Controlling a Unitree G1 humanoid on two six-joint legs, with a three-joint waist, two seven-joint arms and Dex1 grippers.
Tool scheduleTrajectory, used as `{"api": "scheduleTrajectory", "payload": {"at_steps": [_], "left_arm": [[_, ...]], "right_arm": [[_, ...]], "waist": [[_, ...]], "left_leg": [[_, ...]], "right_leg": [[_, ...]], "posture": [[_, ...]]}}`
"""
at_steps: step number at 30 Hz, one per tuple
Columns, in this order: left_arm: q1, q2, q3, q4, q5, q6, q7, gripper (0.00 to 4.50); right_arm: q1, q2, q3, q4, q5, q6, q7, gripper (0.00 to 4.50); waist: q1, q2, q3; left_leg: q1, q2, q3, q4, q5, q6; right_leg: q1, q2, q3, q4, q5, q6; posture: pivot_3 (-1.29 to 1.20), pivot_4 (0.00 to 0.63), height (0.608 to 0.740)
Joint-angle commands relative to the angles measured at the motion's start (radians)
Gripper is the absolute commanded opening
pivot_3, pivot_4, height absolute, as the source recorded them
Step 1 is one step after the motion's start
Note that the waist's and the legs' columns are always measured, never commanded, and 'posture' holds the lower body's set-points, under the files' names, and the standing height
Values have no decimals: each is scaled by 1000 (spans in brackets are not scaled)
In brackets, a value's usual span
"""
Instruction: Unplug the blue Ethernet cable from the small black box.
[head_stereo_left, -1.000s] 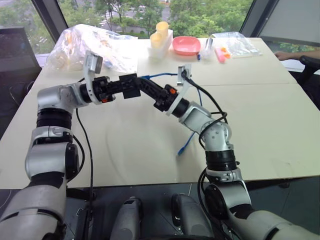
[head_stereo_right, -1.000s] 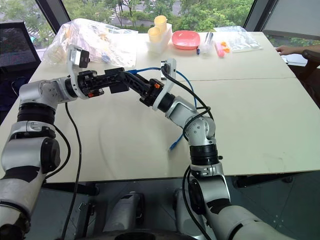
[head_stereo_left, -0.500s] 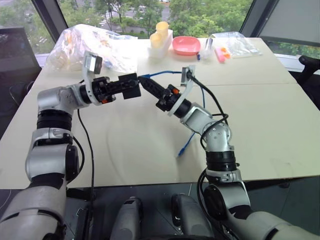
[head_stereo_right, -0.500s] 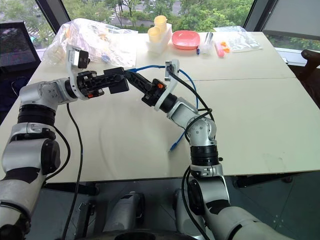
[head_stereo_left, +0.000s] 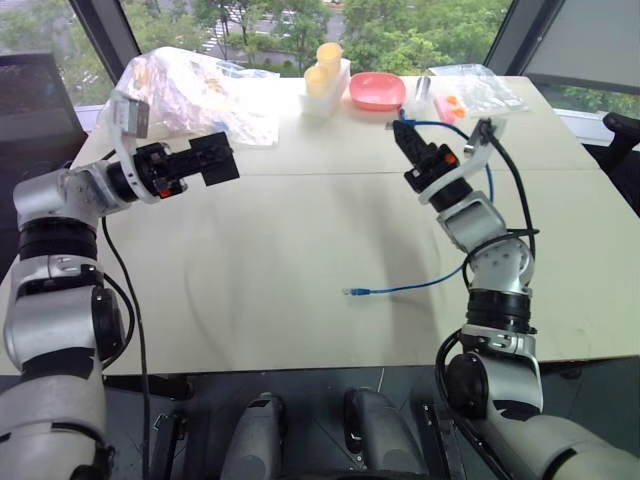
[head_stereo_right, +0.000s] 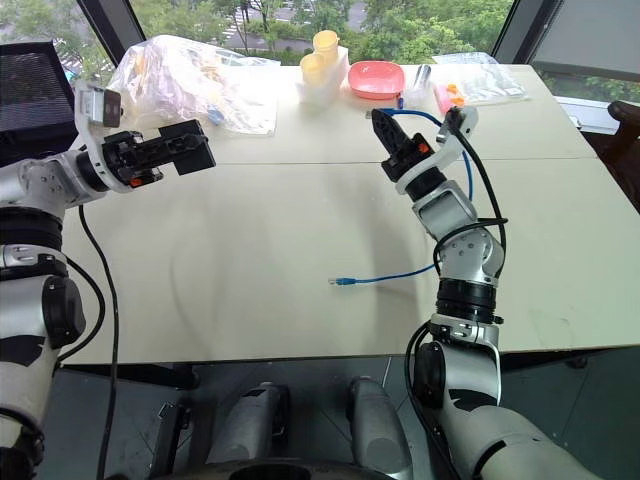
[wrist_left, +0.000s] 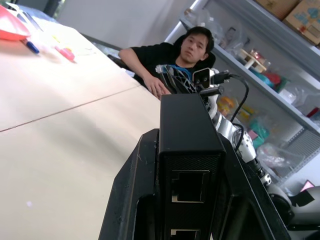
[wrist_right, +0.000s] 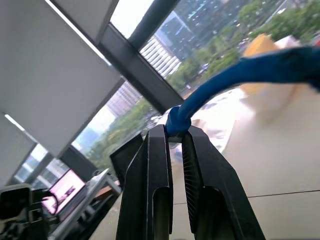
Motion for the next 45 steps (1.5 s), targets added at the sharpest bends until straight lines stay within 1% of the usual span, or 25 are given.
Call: {"api": "scheduleTrajectory", "payload": {"at_steps": [1, 4, 6, 7, 9, 10, 11, 14, 16, 17, 20, 22, 24, 26, 28, 29, 31, 33, 35, 37, 42, 45], "left_arm": [[20, -75, -20, -27, 85, -195, 176, 560], [48, -164, -67, -4, 209, -455, 366, 560], [52, -209, -74, 17, 247, -558, 451, 560], [58, -227, -77, 19, 255, -591, 466, 560], [67, -266, -72, 19, 262, -637, 511, 560], [74, -280, -77, 14, 271, -661, 526, 560], [82, -290, -83, 8, 280, -683, 535, 560], [97, -311, -90, -3, 294, -712, 566, 560], [118, -323, -98, -31, 297, -720, 567, 560], [128, -328, -101, -46, 298, -722, 570, 560], [158, -334, -109, -91, 301, -738, 580, 560], [180, -342, -110, -122, 298, -735, 600, 560], [209, -359, -114, -151, 300, -738, 627, 560], [231, -374, -118, -169, 301, -742, 643, 560], [244, -388, -117, -173, 297, -749, 655, 1580], [252, -393, -121, -177, 294, -754, 645, 1772], [258, -398, -121, -176, 291, -767, 642, 2430], [255, -399, -107, -166, 288, -785, 659, 2950], [252, -392, -105, -169, 293, -794, 669, 3444], [261, -371, -110, -214, 283, -754, 652, 3820], [314, -316, -88, -437, 206, -571, 639, 3820], [415, -251, -60, -646, 136, -421, 641, 3820]], "right_arm": [[-84, -50, 64, 92, -93, 7, 6, 33], [-191, -120, 111, 279, -210, 14, -19, 33], [-256, -151, 129, 409, -268, 38, -42, 33], [-281, -162, 139, 463, -295, 50, -51, 33], [-312, -182, 171, 544, -349, 77, -44, 883], [-317, -188, 190, 563, -374, 81, -29, 1212], [-323, -193, 200, 577, -388, 94, -16, 1677], [-323, -203, 223, 573, -414, 148, 21, 3246], [-302, -214, 235, 520, -411, 236, 46, 4253], [-284, -218, 235, 474, -395, 294, 62, 4424], [-200, -221, 230, 263, -329, 490, 71, 4424], [-126, -213, 220, 85, -271, 608, 70, 4424], [-46, -212, 221, -85, -227, 663, 76, 4424], [-2, -204, 204, -173, -204, 677, 70, 4424], [13, -177, 166, -199, -185, 668, 56, 4500], [17, -167, 152, -203, -186, 659, 44, 4500], [21, -153, 140, -203, -195, 647, 23, 4500], [23, -140, 132, -198, -202, 626, 6, 4500], [25, -131, 131, -193, -206, 607, -3, 4500], [33, -132, 139, -195, -213, 586, -5, 4500], [61, -154, 134, -220, -210, 555, 10, 4500], [130, -197, 131, -283, -218, 494, 46, 4500]], "waist": [[-1, 0, 0], [0, 0, 0], [0, 0, 0], [0, 0, 0], [1, 0, 0], [2, 0, 0], [2, 0, 0], [-1, 0, 0], [-2, 0, 0], [-1, 0, 0], [3, 0, 0], [6, 0, 0], [11, 0, 0], [19, 0, 0], [21, 0, 0], [23, 0, 0], [25, 0, 0], [25, 0, 0], [25, 0, 0], [25, 0, 0], [24, 0, 0], [23, 0, 0]], "left_leg": [[0, 0, 0, 0, 0, 0], [1, 0, 2, 1, 0, 0], [1, 0, 3, 1, 0, 0], [0, 0, 3, 1, 0, 0], [-2, 0, 3, 0, 0, 0], [-2, 0, 3, 0, 0, 0], [-2, 0, 4, 0, 0, 1], [-3, 0, 4, 0, -1, 2], [-3, 0, 4, 0, -1, 2], [-3, 0, 4, 0, -1, 2], [-3, 0, 4, 0, -1, 2], [-3, 0, 4, 1, -1, 3], [-3, 0, 3, 1, -1, 3], [-3, 0, 3, 1, -1, 3], [-2, 0, 4, 1, -1, 3], [-2, 0, 4, 2, -1, 3], [-2, 0, 3, 3, -1, 3], [-1, 0, 3, 5, -1, 3], [-1, 0, 3, 5, -1, 3], [-1, 0, 4, 4, -1, 3], [-2, 0, 4, 3, -1, 3], [-1, 0, 3, 3, -1, 3]], "right_leg": [[0, 0, 0, 0, 0, 0], [0, 0, 2, 1, 1, -1], [0, 0, 3, 0, 1, -1], [-1, 0, 3, 0, 1, -1], [-2, 0, 2, -1, 1, -1], [-2, 0, 2, -1, 1, -1], [-2, -1, 2, -1, 1, 0], [-2, -1, 3, -1, 2, 1], [-2, -1, 3, -1, 2, 1], [-2, -1, 3, -1, 2, 2], [-2, -1, 3, -1, 2, 2], [-2, -1, 3, -1, 2, 2], [-2, -1, 2, -1, 2, 2], [-2, -1, 2, -1, 2, 2], [-2, -1, 3, -1, 2, 2], [-1, -1, 3, -1, 2, 2], [-1, 0, 2, -1, 2, 2], [0, 0, 2, -1, 3, 2], [0, 0, 2, -1, 3, 1], [0, 0, 3, -1, 3, 2], [0, 0, 3, -2, 3, 2], [0, 0, 3, -2, 3, 2]], "posture": [[0, 150, 740], [0, 150, 740], [0, 150, 740], [0, 150, 740], [0, 150, 740], [0, 150, 740], [0, 150, 740], [0, 150, 740], [0, 150, 740], [0, 150, 740], [0, 150, 740], [0, 150, 740], [0, 150, 740], [0, 150, 740], [0, 150, 740], [0, 150, 740], [0, 150, 740], [0, 150, 740], [0, 150, 740], [0, 150, 740], [0, 150, 740], [0, 150, 740]]}}
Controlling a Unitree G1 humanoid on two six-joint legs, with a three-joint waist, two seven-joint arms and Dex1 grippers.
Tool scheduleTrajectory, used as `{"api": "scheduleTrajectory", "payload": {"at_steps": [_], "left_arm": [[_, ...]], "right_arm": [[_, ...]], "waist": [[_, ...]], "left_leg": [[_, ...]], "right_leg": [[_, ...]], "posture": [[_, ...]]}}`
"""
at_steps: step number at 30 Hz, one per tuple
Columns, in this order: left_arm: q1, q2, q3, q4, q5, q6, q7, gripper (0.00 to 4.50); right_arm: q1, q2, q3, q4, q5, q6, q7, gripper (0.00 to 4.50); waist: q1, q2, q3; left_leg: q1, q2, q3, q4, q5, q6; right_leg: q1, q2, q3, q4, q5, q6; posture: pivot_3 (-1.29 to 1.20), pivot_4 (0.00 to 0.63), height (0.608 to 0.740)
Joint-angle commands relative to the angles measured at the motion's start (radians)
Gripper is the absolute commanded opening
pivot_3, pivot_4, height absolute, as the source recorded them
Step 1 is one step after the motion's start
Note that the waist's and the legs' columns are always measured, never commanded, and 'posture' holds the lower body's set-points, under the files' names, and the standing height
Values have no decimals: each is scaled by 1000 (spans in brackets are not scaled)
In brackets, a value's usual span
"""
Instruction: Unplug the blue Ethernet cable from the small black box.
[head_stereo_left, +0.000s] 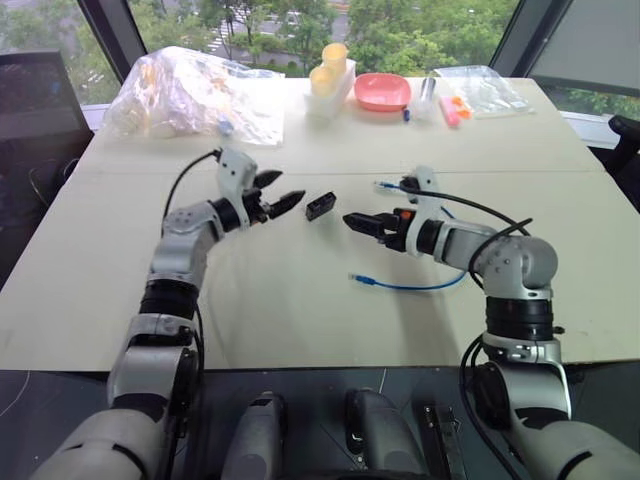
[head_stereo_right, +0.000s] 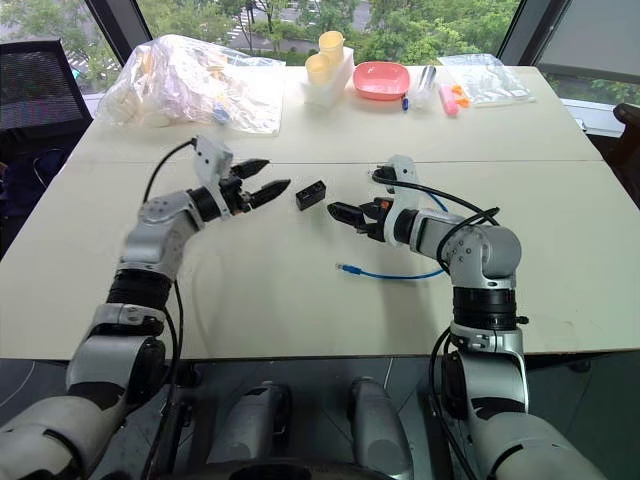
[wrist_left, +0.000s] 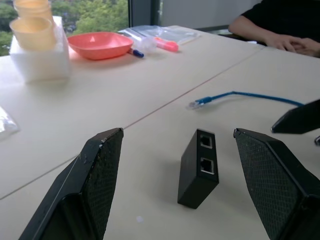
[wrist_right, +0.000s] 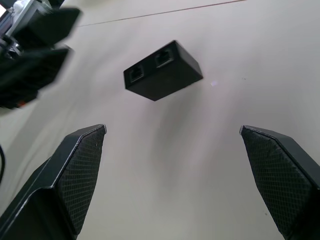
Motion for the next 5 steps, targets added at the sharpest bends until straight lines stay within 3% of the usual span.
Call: {"api": "scheduleTrajectory", "payload": {"at_steps": [1, 5], "left_arm": [[123, 80, 48, -264, -86, 167, 5, 3820], [258, 135, 91, -453, -163, 316, 51, 3820]], "right_arm": [[84, -63, -17, -133, -7, -107, 55, 4500], [191, -93, -5, -240, -33, -230, 76, 4500]], "waist": [[-2, 0, 0], [-3, 0, 0]], "left_leg": [[0, 0, 0, 0, 0, 0], [1, 0, 0, -2, 0, 0]], "right_leg": [[0, 0, 0, 0, 0, 0], [0, 0, 0, 0, 0, 0]], "posture": [[0, 150, 740], [0, 150, 740]]}}
